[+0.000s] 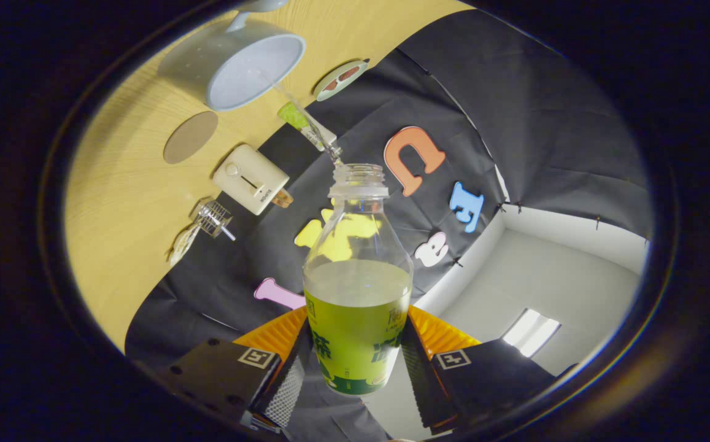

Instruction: Take the bottle from table, then pour the juice into the cup, finally place the bottle on the coaster

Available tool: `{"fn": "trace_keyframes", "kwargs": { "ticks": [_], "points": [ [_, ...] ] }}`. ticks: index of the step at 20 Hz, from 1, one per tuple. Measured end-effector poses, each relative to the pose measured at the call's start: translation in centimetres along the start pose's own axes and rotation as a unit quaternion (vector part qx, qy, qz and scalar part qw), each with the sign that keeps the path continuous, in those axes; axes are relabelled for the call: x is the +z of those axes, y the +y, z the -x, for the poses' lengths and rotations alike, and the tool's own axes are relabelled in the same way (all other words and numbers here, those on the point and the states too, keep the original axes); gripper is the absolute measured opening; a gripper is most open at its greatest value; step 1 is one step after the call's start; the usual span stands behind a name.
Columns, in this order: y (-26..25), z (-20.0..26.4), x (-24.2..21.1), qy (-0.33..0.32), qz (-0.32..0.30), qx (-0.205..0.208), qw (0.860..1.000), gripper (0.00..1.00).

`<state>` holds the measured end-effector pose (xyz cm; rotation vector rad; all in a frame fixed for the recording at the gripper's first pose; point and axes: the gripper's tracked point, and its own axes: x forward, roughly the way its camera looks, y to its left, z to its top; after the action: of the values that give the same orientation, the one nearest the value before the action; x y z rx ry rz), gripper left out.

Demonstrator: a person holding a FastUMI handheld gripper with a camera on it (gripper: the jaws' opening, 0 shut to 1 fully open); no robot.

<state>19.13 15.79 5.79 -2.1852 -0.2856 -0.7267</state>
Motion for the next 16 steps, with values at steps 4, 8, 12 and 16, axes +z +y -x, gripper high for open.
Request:
{"fn": "trace_keyframes", "kwargs": {
  "ticks": [4, 8, 12, 16],
  "points": [
    [-1.1, -0.6, -0.4, -0.007, 0.017, -0.016, 1.0, 0.8],
    [-2.7, -0.9, -1.3, -0.008, 0.027, -0.034, 0.999, 0.8],
    [-3.4, -1.0, -1.9, 0.001, 0.027, -0.04, 0.999, 0.8],
    [-3.3, -1.0, -1.9, 0.004, 0.012, -0.03, 0.999, 0.8]
  ]
}}
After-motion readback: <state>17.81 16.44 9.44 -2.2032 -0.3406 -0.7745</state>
